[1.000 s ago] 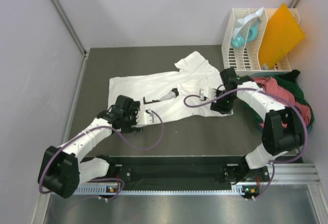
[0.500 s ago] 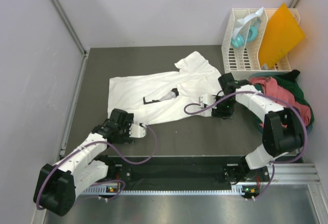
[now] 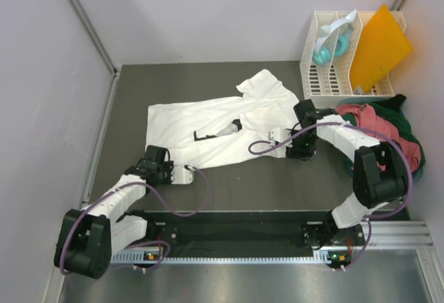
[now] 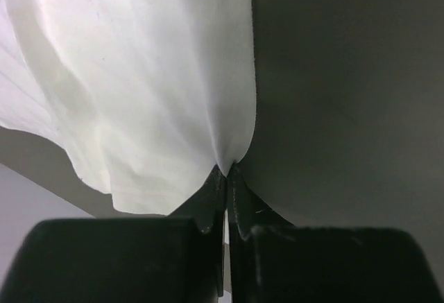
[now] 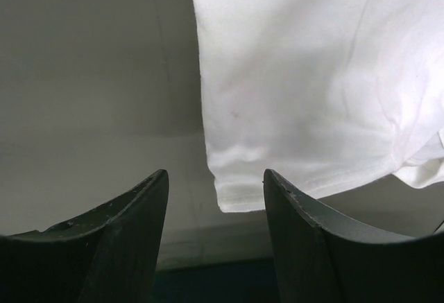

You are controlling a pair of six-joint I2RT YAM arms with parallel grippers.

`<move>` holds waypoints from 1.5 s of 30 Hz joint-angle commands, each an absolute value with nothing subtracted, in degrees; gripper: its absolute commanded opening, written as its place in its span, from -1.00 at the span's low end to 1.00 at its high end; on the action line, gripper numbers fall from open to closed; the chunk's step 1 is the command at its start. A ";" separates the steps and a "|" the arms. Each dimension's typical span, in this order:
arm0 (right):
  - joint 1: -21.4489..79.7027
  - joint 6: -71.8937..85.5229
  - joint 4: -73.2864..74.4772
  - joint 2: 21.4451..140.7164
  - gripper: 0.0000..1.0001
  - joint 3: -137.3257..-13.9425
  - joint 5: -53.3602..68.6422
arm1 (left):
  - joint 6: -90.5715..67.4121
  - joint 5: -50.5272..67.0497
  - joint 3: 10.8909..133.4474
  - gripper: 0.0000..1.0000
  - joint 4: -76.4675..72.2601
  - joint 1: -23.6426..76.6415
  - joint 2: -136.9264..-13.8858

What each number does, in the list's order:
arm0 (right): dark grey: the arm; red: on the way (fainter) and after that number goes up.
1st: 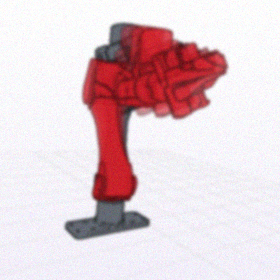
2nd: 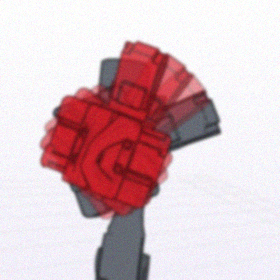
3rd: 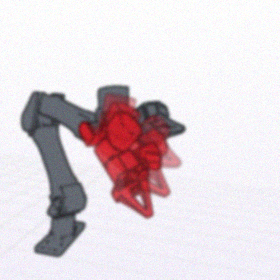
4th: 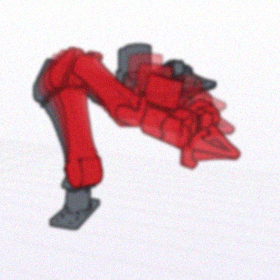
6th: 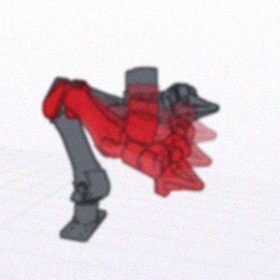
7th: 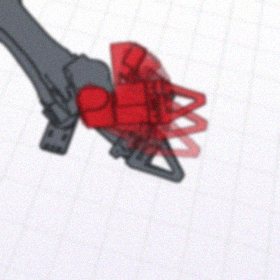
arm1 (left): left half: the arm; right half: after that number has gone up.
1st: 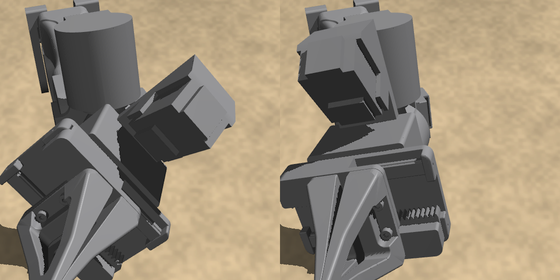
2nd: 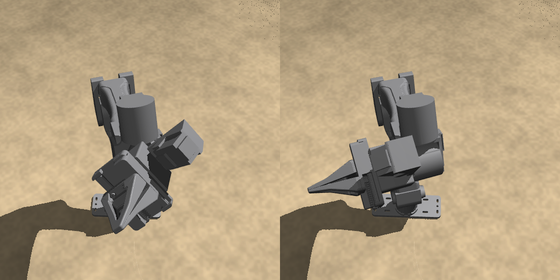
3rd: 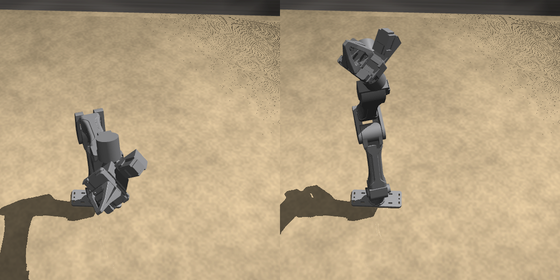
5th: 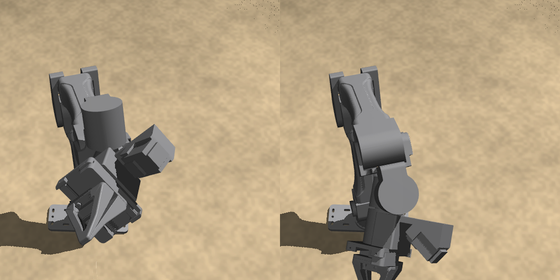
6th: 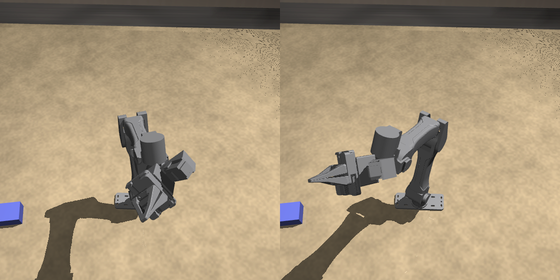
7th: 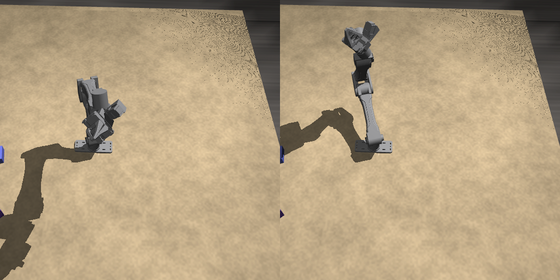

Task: Fold and stack the t-shirts
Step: Fold the flattened tshirt in 1/3 of the way

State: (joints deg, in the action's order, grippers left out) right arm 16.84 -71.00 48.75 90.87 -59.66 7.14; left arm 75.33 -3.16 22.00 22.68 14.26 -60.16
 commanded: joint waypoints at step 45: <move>21.53 -67.24 56.34 96.85 -1.00 -73.04 17.40 | 88.15 14.15 42.19 -1.00 35.07 -9.58 -68.82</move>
